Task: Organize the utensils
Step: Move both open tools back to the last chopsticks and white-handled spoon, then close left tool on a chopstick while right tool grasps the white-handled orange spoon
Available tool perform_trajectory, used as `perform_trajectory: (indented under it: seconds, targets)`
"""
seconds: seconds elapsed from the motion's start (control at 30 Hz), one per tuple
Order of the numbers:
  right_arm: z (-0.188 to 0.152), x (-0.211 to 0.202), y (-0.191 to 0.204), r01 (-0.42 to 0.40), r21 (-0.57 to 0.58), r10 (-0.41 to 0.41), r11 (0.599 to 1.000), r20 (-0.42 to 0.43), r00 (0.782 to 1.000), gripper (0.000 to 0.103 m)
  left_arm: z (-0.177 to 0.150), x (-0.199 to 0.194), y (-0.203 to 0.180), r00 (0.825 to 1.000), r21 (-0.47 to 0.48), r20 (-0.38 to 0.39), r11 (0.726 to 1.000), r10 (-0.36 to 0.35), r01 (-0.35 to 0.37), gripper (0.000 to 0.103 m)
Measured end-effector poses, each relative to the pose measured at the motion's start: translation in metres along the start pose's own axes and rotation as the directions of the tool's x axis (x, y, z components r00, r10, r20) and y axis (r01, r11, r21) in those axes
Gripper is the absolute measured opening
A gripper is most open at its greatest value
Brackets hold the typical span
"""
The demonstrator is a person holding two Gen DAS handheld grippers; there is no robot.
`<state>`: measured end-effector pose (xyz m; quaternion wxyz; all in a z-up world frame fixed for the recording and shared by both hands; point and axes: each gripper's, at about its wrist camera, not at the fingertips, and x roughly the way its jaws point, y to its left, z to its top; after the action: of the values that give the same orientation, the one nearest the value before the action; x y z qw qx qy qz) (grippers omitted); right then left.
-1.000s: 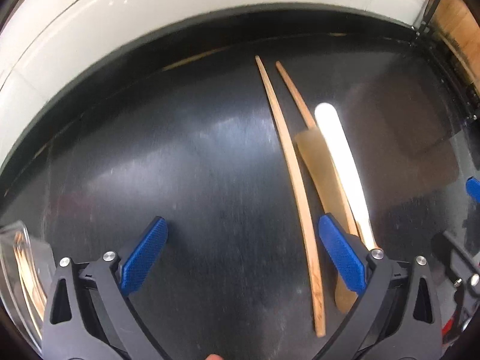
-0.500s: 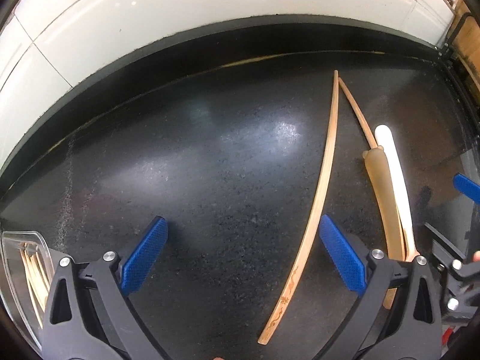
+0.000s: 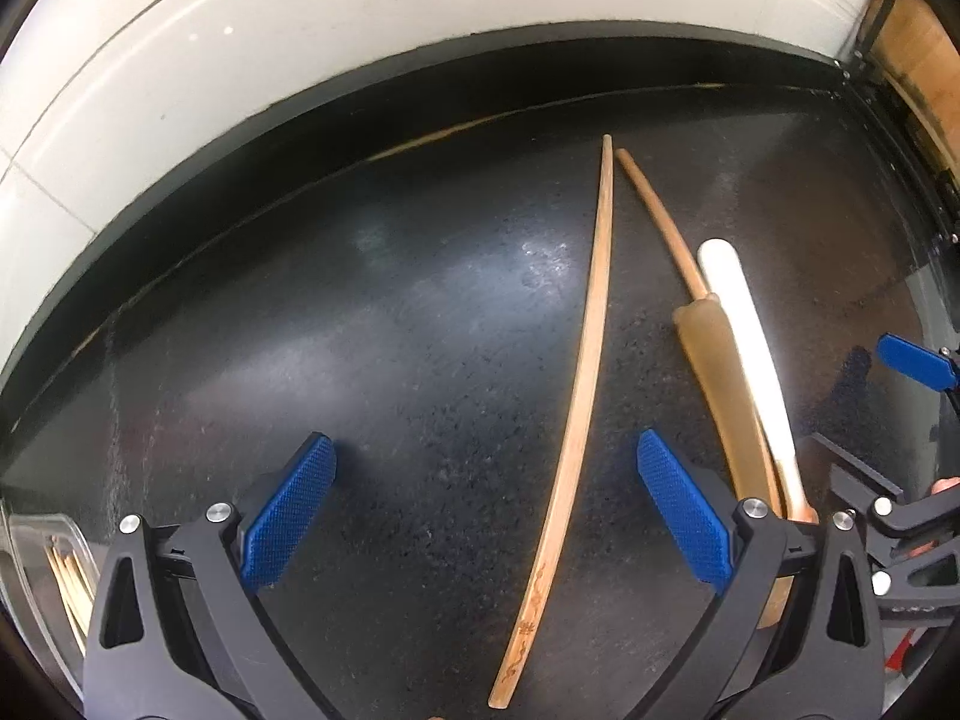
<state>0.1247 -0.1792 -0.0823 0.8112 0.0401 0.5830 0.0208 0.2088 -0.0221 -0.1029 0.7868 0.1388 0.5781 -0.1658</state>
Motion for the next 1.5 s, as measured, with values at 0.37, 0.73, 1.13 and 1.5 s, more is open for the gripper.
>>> perform_trajectory:
  seconds: [0.37, 0.73, 1.13, 1.5]
  targets:
    - [0.010, 0.002, 0.008, 0.041, -0.021, -0.041, 0.999, -0.003, 0.999, 0.097, -0.002, 0.001, 0.002, 1.000, 0.016, 0.006, 1.000, -0.011, 0.010, 0.098]
    - [0.011, 0.010, 0.004, 0.006, -0.040, -0.006, 0.999, -0.008, 1.000, 0.098, -0.005, -0.004, 0.007, 1.000, 0.008, 0.028, 1.000, -0.009, 0.009, 0.098]
    - [0.015, 0.021, 0.000, 0.056, -0.035, -0.054, 0.998, 0.053, 0.997, 0.098, 0.002, -0.003, 0.004, 0.998, 0.022, 0.065, 1.000, -0.008, 0.006, 0.098]
    - [-0.001, 0.002, 0.019, -0.060, -0.014, 0.061, 0.998, 0.095, 0.994, 0.014, -0.009, -0.025, -0.022, 0.984, 0.077, 0.164, 0.994, 0.071, -0.084, 0.005]
